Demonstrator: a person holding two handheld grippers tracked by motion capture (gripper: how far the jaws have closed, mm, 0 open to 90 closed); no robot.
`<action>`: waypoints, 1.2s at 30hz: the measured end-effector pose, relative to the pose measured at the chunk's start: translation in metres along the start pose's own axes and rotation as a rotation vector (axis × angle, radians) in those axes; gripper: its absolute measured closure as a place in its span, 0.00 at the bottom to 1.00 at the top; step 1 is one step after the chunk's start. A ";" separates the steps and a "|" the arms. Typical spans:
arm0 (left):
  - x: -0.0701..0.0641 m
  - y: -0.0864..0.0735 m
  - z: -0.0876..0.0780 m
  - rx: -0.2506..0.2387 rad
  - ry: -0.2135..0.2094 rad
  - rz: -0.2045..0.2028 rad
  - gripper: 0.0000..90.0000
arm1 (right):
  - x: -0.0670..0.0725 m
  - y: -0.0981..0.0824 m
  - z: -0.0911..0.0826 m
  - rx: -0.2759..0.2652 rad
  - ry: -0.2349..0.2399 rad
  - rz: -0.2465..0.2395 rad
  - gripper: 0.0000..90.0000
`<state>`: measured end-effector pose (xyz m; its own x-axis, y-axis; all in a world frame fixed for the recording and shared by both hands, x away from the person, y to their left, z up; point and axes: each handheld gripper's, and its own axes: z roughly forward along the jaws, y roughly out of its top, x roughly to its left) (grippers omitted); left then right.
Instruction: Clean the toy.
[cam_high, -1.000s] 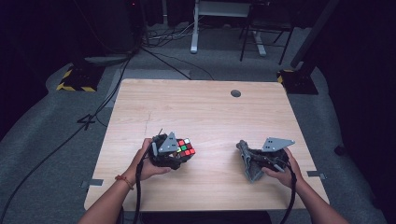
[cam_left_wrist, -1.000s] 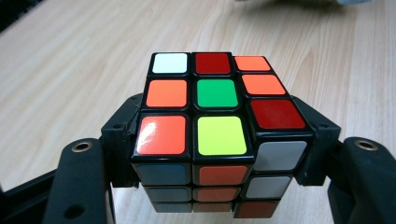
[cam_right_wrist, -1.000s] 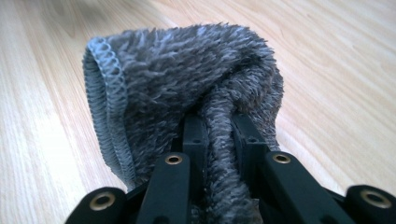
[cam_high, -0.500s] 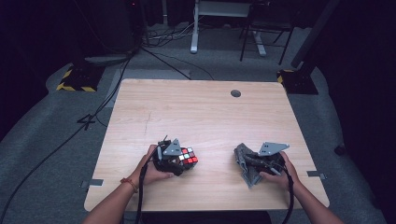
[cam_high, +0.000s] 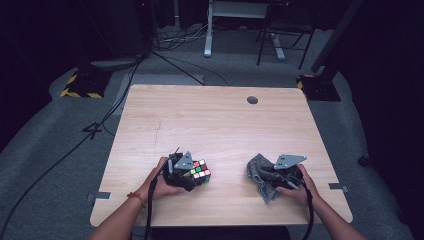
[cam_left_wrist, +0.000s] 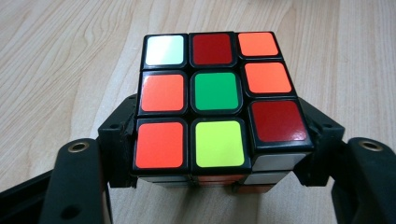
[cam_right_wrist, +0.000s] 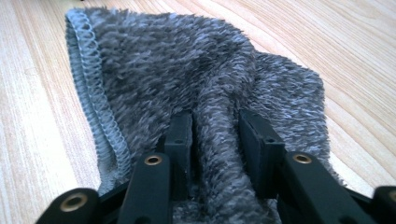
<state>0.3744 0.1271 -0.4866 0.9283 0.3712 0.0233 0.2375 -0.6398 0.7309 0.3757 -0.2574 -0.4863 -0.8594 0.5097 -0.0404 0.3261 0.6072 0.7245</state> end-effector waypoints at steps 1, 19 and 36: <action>0.000 0.000 0.000 0.003 0.001 -0.001 0.34 | 0.000 0.000 0.000 0.000 0.002 0.001 0.70; -0.008 -0.008 -0.037 0.030 0.104 -0.018 0.17 | 0.000 0.012 -0.031 -0.058 -0.021 -0.005 0.37; 0.001 -0.035 -0.068 0.114 0.249 -0.027 0.18 | -0.024 -0.041 -0.080 -0.015 -0.172 0.073 0.34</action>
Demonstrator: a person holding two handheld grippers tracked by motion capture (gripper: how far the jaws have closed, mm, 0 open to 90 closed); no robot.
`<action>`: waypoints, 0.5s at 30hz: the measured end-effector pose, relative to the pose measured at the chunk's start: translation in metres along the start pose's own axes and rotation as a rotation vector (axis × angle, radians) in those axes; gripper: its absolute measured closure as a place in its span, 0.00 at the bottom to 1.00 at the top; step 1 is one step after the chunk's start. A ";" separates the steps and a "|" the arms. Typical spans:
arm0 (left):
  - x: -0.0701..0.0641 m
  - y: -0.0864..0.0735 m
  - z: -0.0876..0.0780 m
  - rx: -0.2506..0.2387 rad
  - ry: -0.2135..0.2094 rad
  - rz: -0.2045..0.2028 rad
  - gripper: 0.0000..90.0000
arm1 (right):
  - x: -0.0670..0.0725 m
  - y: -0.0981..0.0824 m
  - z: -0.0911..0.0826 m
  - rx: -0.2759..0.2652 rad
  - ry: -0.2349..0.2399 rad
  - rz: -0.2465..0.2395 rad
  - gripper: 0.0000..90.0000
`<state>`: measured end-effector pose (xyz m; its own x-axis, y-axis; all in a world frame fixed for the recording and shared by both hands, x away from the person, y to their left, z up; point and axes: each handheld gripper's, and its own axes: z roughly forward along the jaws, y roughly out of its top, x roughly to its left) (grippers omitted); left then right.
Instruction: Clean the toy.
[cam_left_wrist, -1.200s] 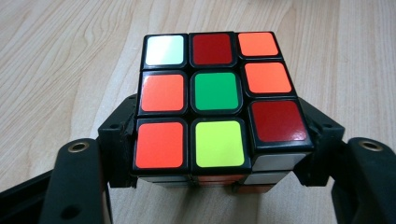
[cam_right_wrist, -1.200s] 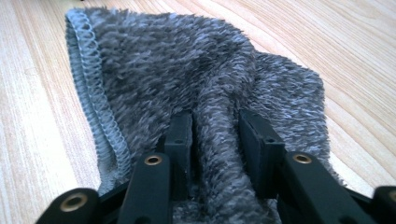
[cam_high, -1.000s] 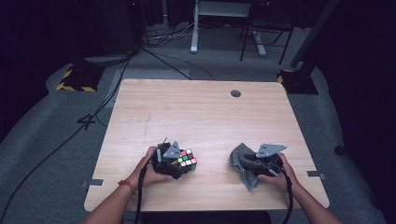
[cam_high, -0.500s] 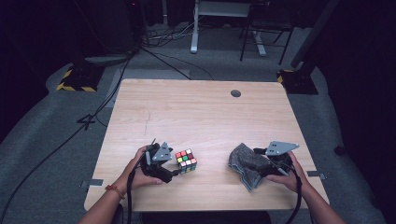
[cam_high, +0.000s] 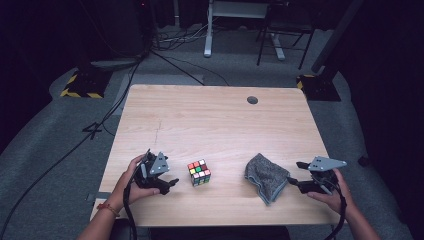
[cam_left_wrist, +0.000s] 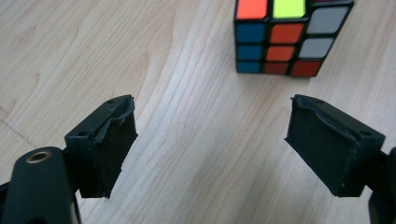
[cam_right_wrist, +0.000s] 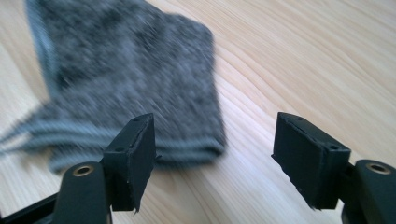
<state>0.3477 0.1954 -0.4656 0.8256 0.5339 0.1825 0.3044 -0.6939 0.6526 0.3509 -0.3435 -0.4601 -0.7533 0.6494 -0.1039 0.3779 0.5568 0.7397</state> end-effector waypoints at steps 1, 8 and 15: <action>0.002 -0.002 0.001 0.011 0.001 0.003 0.18 | -0.003 -0.004 -0.002 0.002 -0.009 0.013 0.34; 0.010 -0.020 0.005 0.027 -0.014 -0.068 0.18 | -0.019 -0.034 -0.007 0.021 -0.054 0.100 0.34; 0.016 -0.035 0.007 0.041 -0.032 -0.110 0.19 | -0.033 -0.055 -0.001 0.021 -0.075 0.205 0.32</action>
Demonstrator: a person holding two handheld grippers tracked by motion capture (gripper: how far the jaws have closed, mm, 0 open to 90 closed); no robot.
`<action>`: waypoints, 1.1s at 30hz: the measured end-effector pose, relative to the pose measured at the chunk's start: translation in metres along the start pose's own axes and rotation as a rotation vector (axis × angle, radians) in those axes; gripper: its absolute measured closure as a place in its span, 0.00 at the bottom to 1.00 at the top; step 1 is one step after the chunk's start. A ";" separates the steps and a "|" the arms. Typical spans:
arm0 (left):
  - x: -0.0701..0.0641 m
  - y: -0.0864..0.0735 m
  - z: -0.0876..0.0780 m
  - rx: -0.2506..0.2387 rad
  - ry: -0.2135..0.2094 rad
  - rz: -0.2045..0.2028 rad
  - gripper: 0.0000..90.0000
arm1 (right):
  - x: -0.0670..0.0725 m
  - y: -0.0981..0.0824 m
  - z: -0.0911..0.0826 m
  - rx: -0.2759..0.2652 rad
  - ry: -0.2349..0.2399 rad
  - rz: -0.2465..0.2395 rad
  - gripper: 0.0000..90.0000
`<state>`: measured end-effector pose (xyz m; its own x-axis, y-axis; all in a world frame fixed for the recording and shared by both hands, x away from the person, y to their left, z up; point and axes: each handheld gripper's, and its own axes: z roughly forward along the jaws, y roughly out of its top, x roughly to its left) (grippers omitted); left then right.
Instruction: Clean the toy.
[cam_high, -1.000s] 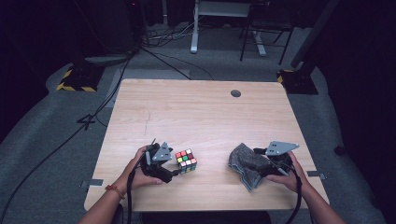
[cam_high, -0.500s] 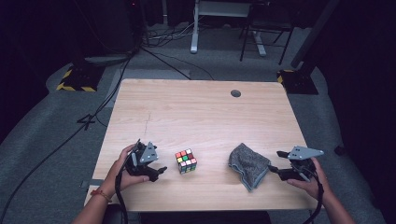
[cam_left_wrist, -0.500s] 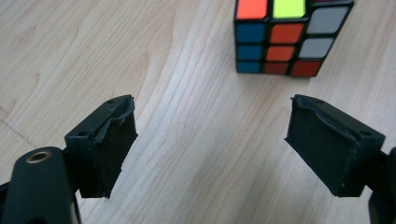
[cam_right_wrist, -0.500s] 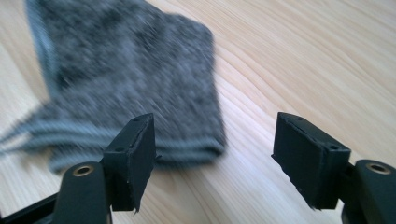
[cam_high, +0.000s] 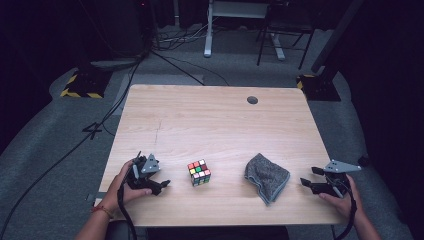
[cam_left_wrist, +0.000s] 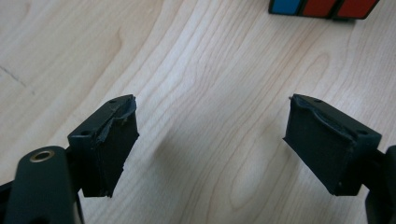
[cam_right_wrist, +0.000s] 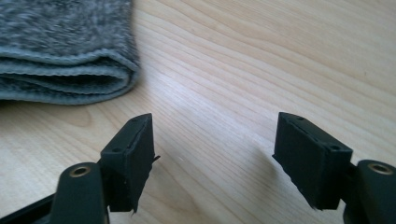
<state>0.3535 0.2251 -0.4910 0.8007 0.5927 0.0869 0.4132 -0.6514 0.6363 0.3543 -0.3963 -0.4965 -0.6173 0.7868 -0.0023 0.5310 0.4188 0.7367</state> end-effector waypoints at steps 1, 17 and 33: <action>0.002 -0.002 0.000 -0.002 -0.003 -0.008 0.19 | -0.001 -0.002 0.001 -0.002 0.001 0.006 0.32; 0.009 -0.018 0.003 -0.068 -0.039 -0.118 0.18 | -0.002 -0.007 0.002 -0.013 -0.036 0.030 0.27; 0.009 -0.018 0.003 -0.067 -0.034 -0.124 0.18 | -0.002 -0.007 0.002 -0.013 -0.035 0.032 0.27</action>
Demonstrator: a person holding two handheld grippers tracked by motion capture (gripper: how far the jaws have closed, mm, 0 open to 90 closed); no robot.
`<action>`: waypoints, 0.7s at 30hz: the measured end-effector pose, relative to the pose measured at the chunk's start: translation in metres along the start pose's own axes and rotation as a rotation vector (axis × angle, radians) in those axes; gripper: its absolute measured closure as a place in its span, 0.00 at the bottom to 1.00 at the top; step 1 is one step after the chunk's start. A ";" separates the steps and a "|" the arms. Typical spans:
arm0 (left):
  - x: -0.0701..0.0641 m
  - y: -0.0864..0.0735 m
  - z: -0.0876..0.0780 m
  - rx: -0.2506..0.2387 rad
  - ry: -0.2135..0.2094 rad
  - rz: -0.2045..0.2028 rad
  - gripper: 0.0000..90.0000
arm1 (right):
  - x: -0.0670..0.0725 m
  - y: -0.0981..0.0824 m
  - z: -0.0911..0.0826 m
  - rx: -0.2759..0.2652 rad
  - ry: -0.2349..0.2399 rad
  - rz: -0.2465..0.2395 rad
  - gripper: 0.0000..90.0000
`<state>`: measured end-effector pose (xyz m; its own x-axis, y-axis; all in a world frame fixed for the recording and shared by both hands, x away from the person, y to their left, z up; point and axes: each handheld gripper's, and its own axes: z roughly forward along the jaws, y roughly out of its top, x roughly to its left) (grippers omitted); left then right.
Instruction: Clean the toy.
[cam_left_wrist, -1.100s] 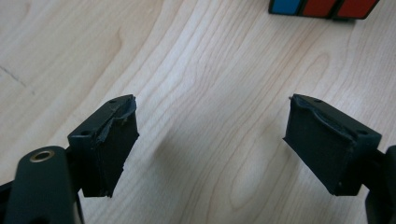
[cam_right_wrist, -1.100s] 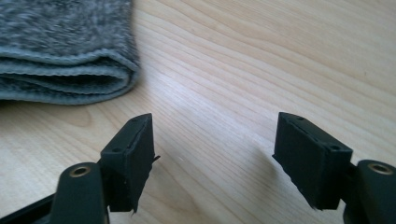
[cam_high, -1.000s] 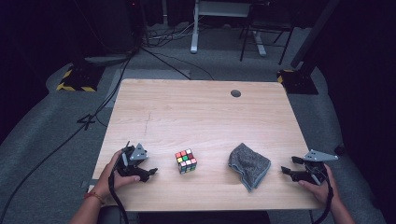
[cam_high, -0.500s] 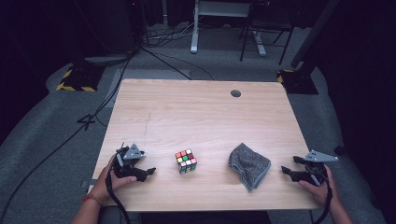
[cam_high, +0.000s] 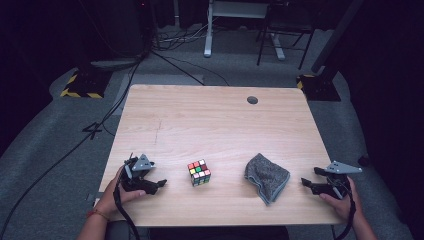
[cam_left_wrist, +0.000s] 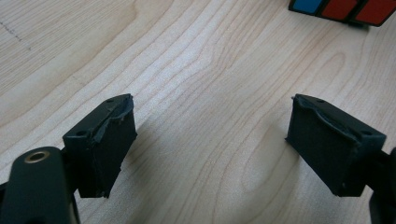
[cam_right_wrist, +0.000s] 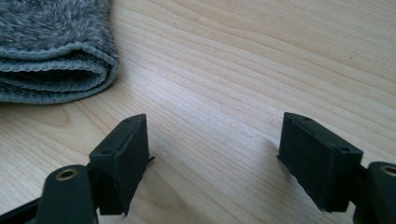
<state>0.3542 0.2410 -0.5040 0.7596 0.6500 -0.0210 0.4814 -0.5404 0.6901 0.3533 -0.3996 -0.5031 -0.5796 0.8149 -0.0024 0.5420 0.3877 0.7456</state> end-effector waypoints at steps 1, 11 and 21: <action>0.000 0.000 0.000 0.001 0.001 0.000 0.17 | 0.000 0.000 0.000 0.000 0.000 0.000 0.27; 0.000 0.000 0.000 0.003 0.005 0.001 0.17 | 0.000 0.000 0.000 0.000 0.003 0.001 0.27; 0.001 0.001 0.001 0.001 0.006 0.004 0.17 | -0.001 0.001 0.001 0.001 0.003 0.000 0.27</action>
<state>0.3559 0.2411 -0.5039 0.7592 0.6507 -0.0141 0.4786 -0.5434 0.6897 0.3543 -0.3996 -0.5030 -0.5813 0.8137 -0.0003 0.5425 0.3878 0.7452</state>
